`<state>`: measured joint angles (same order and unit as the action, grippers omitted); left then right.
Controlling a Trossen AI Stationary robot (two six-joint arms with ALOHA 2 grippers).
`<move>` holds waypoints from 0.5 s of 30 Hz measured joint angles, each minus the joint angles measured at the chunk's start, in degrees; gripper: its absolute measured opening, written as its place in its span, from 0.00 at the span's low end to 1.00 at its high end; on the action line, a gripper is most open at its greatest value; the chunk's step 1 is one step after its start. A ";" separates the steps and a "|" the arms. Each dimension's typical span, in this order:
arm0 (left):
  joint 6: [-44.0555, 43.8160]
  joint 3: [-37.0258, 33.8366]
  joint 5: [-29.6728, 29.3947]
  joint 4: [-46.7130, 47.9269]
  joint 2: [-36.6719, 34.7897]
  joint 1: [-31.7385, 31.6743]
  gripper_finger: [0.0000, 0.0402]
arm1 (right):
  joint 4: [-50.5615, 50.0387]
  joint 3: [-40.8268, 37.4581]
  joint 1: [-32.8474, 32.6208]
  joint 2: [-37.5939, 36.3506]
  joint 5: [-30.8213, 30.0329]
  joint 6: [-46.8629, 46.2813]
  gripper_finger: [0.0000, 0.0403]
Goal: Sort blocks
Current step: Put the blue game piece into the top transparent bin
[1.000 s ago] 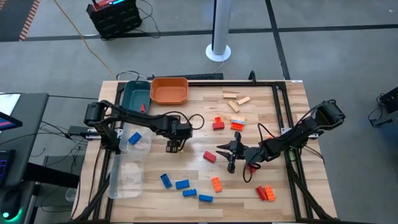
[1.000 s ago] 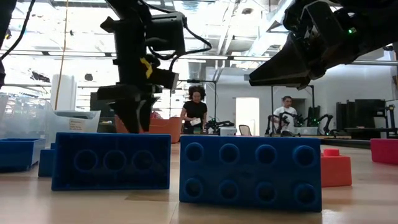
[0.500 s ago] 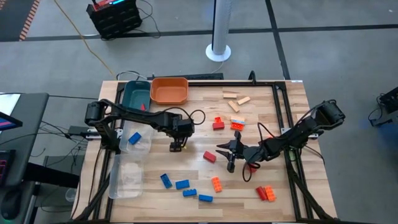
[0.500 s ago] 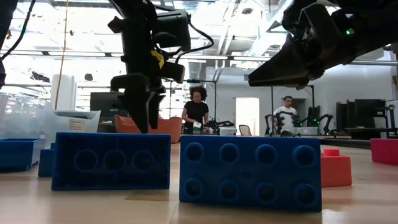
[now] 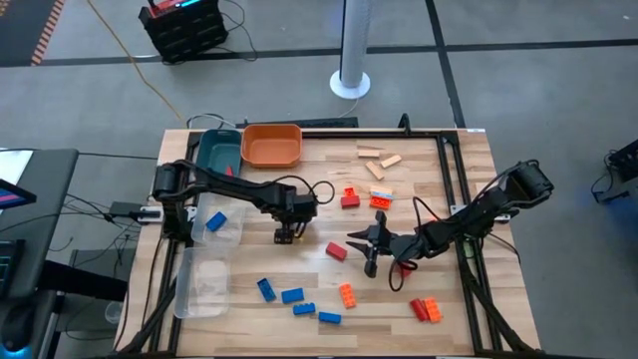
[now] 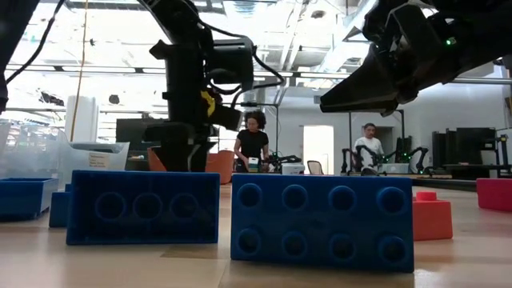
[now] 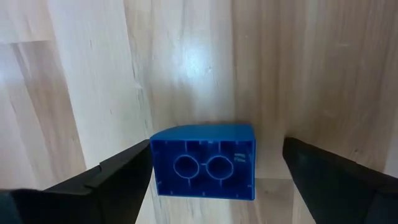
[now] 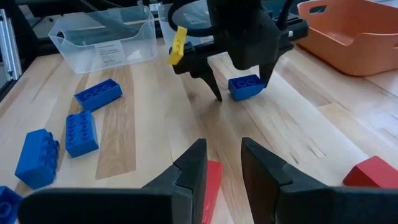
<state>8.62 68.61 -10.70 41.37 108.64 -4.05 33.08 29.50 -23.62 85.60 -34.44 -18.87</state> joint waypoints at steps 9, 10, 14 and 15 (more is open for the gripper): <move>0.64 3.02 -0.08 3.09 0.26 0.02 0.75 | -0.06 0.00 0.13 0.00 0.02 -0.04 0.27; 0.66 3.10 -0.22 3.58 0.26 0.02 0.71 | -0.04 0.00 0.13 0.00 0.02 -0.07 0.27; 0.74 3.27 -0.79 6.11 0.16 -0.07 0.51 | -0.06 0.00 0.00 0.00 0.02 -0.13 0.27; 0.28 3.29 -0.81 6.82 0.12 0.01 0.50 | -0.04 0.00 0.00 0.00 0.02 -0.13 0.27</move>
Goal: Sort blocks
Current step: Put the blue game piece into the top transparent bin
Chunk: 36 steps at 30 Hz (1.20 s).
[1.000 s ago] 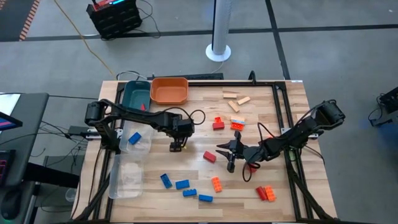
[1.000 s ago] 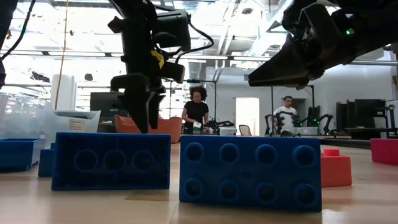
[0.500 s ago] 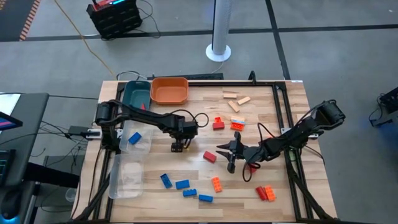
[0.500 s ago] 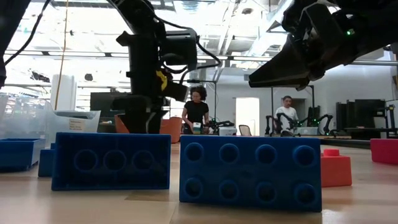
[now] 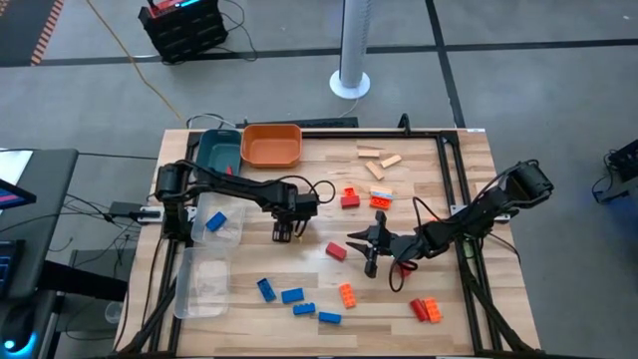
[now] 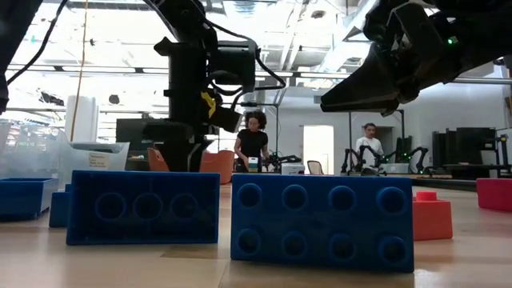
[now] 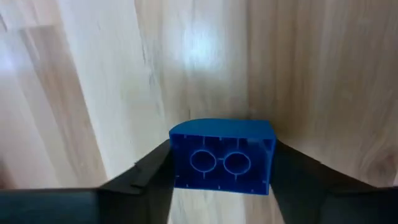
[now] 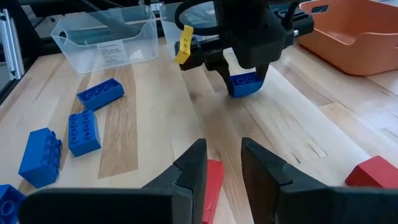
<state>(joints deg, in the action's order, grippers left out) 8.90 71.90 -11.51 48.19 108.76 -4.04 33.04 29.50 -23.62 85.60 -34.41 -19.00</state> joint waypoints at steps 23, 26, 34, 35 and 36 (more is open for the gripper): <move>-30.13 -12.65 -1.67 27.35 -31.24 10.49 0.55 | -0.02 0.00 0.00 0.00 -0.02 -0.46 0.27; -32.25 -18.95 -3.76 28.03 -34.08 8.93 0.55 | 0.00 0.00 0.00 0.00 -0.02 -0.46 0.27; -30.83 -22.04 -3.58 30.19 -36.73 6.96 0.71 | 0.15 0.00 0.00 0.00 -0.02 -0.48 0.27; -30.06 -21.14 -3.61 30.98 -36.75 6.98 0.74 | 0.17 0.00 0.00 0.00 -0.02 -0.48 0.27; -29.37 -20.13 -3.75 31.78 -36.77 6.98 0.76 | 0.15 0.00 0.02 0.00 -0.02 -0.48 0.27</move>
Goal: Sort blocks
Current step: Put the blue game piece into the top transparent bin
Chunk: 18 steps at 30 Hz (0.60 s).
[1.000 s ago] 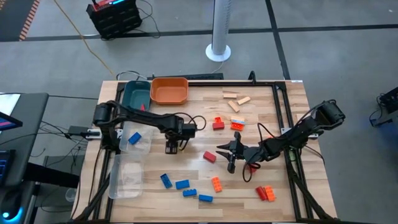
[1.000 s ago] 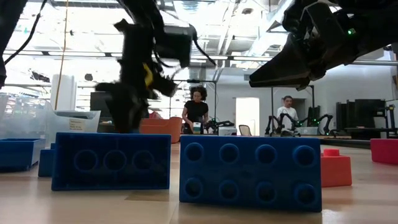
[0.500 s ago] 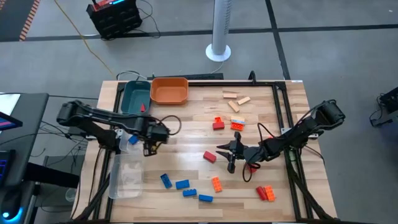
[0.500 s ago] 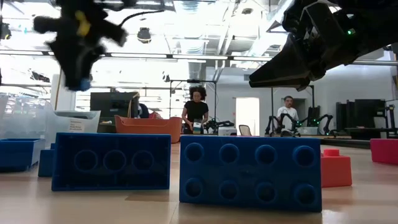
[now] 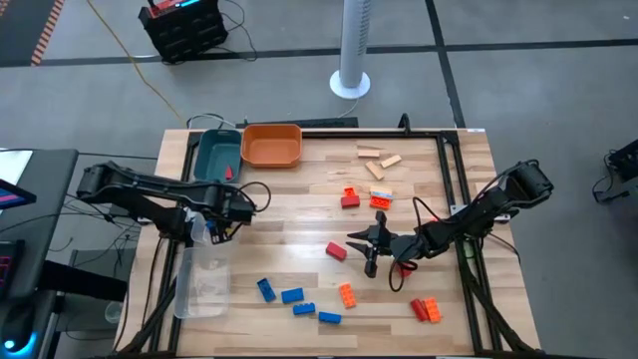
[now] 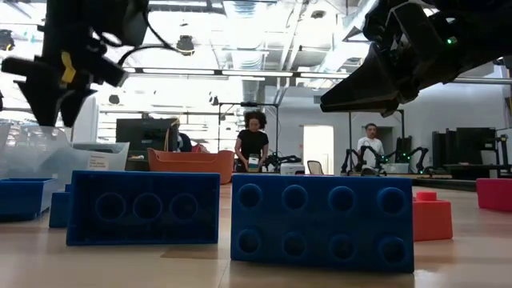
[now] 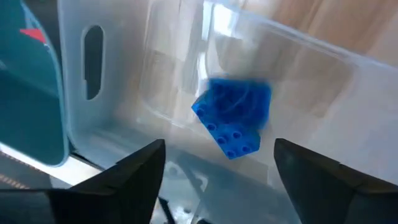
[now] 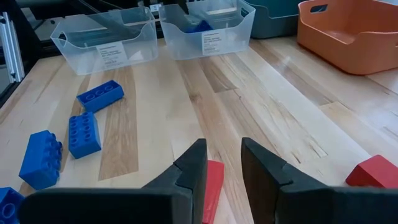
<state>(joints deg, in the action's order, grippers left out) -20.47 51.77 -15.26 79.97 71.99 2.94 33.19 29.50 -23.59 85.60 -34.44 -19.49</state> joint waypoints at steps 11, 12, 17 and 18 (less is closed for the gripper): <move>24.97 8.83 3.08 -16.60 0.02 5.42 0.78 | -0.13 0.00 0.11 0.00 -0.02 0.05 0.27; 26.94 8.89 3.29 -20.10 0.09 6.56 0.77 | -0.15 0.00 0.11 0.00 -0.02 0.04 0.27; 34.63 8.98 7.21 -31.00 3.78 11.64 0.76 | -0.23 0.00 0.11 0.00 -0.02 0.04 0.27; 35.60 8.98 8.62 -31.83 5.10 12.68 0.76 | -0.31 0.00 0.11 0.00 -0.02 0.04 0.27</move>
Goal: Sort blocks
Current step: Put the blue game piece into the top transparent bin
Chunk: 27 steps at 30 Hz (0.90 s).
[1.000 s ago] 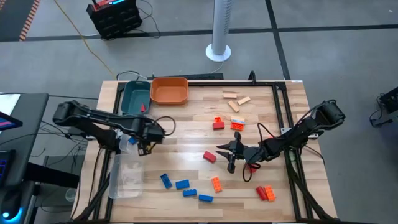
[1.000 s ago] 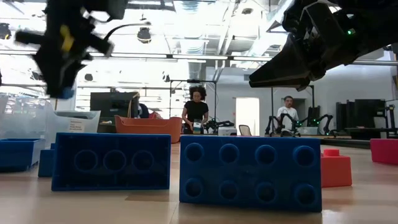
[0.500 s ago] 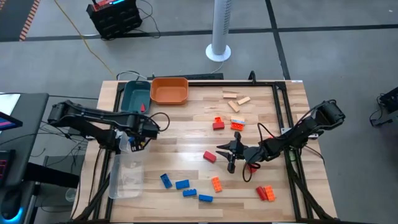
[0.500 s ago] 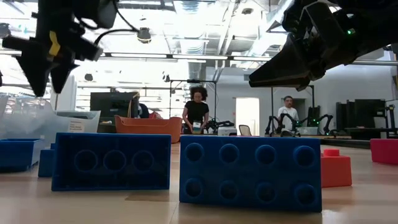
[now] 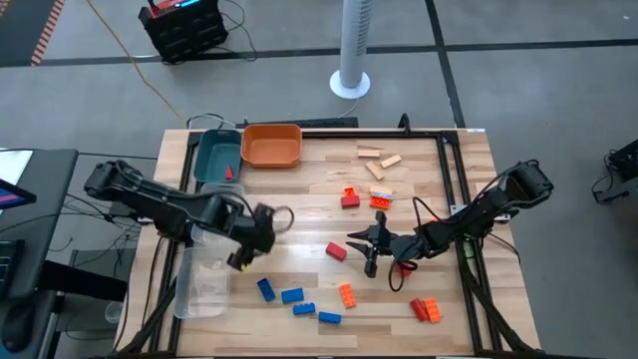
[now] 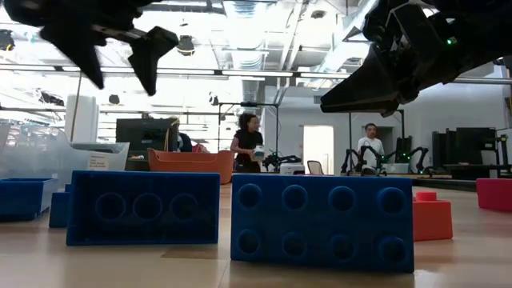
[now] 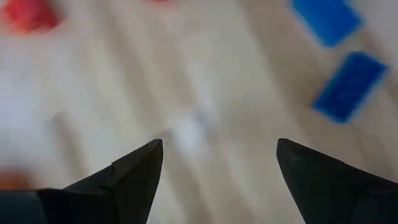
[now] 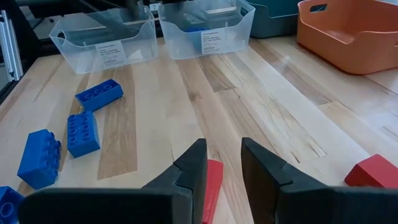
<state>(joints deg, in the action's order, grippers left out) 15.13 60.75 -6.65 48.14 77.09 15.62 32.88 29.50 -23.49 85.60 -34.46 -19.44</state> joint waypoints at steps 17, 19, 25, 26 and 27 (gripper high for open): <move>3.72 1.51 4.15 -6.90 15.96 13.59 0.76 | -0.58 0.02 0.02 0.00 -0.04 -0.02 0.27; 3.61 1.03 5.88 -8.82 15.91 13.73 0.76 | -0.41 0.01 0.02 0.00 -0.04 -0.02 0.27; 3.50 -1.28 6.85 -12.18 15.93 14.25 0.76 | -0.28 0.01 0.02 0.00 -0.04 -0.03 0.27; 3.50 -1.79 6.88 -12.64 15.93 14.43 0.76 | -0.28 0.01 0.01 0.00 -0.04 -0.04 0.27; 3.65 -2.29 6.88 -12.97 15.94 14.58 0.76 | -0.28 0.02 0.02 0.00 -0.04 -0.04 0.27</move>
<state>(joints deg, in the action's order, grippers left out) 18.78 58.46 0.23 35.17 93.03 30.20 32.60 29.52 -23.46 85.60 -34.50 -19.49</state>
